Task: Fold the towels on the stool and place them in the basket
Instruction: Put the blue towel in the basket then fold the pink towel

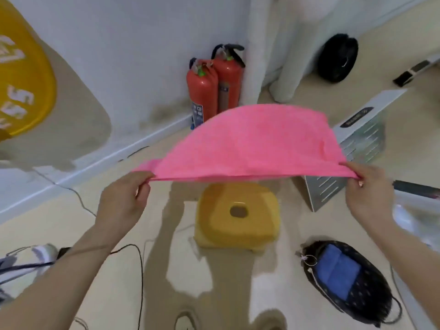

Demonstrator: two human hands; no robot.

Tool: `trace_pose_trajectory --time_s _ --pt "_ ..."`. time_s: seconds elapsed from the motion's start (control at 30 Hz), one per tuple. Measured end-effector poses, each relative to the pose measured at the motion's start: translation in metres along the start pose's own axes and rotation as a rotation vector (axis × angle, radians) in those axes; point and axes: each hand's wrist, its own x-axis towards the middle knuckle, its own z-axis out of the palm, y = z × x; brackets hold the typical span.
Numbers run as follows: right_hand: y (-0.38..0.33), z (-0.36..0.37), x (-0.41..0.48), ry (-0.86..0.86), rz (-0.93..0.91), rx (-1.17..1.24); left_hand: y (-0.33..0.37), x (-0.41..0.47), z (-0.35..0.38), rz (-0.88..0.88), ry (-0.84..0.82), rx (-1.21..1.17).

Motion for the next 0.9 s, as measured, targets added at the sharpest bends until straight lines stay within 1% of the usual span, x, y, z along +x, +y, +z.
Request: trace_pose_trajectory --time_s 0.1,0.17,0.23,0.3,0.33,0.4,0.43,0.47,0.53,0.6,0.67,0.7,0.73,0.77,0.8,0.83,0.87,0.9 --pt "0.062 0.076 -0.057 -0.115 0.164 0.005 -0.033 -0.027 0.093 0.006 -0.133 -0.058" --pt "0.101 0.12 -0.091 -0.207 0.345 -0.015 -0.048 -0.047 0.141 -0.074 -0.267 -0.088" --pt "0.139 0.163 -0.12 -0.351 0.508 -0.007 -0.063 -0.062 0.184 -0.168 -0.406 -0.079" --pt "0.167 0.196 -0.136 -0.538 0.675 0.12 -0.079 -0.063 0.219 -0.193 -0.52 -0.001" --pt "0.173 0.208 -0.139 -0.61 0.769 0.233 -0.088 -0.059 0.236 -0.258 -0.535 -0.025" --pt "0.179 0.228 -0.139 -0.703 0.953 0.462 -0.101 -0.045 0.266 -0.472 -0.534 -0.242" --pt "0.179 0.238 -0.136 -0.722 1.008 0.543 -0.104 -0.038 0.28 -0.551 -0.533 -0.313" --pt "0.179 0.247 -0.131 -0.739 1.044 0.613 -0.105 -0.033 0.294 -0.581 -0.561 -0.353" --pt "0.18 0.264 -0.119 -0.784 1.041 0.712 -0.101 -0.028 0.317 -0.617 -0.622 -0.46" --pt "0.175 0.275 -0.106 -0.874 0.99 0.755 -0.093 -0.023 0.33 -0.601 -0.626 -0.614" --pt "0.172 0.282 -0.098 -1.031 0.9 0.699 -0.095 -0.023 0.332 -0.592 -0.611 -0.669" --pt "0.173 0.284 -0.097 -1.06 0.844 0.639 -0.099 -0.025 0.334 -0.595 -0.62 -0.65" --pt "0.175 0.287 -0.095 -1.038 0.785 0.567 -0.105 -0.032 0.337 -0.606 -0.65 -0.562" --pt "0.176 0.289 -0.094 -0.967 0.713 0.482 -0.11 -0.042 0.34 -0.608 -0.725 -0.393" --pt "0.177 0.291 -0.091 -0.858 0.625 0.38 -0.111 -0.055 0.339 -0.553 -0.85 -0.168" --pt "0.175 0.29 -0.09 -0.729 0.531 0.276 -0.109 -0.07 0.339 -0.415 -0.991 0.084" --pt "0.171 0.288 -0.089 -0.573 0.434 0.207 -0.102 -0.086 0.335 -0.229 -1.111 0.323" --pt "0.164 0.283 -0.087 -0.413 0.356 0.189 -0.089 -0.1 0.332 -0.039 -1.159 0.502"
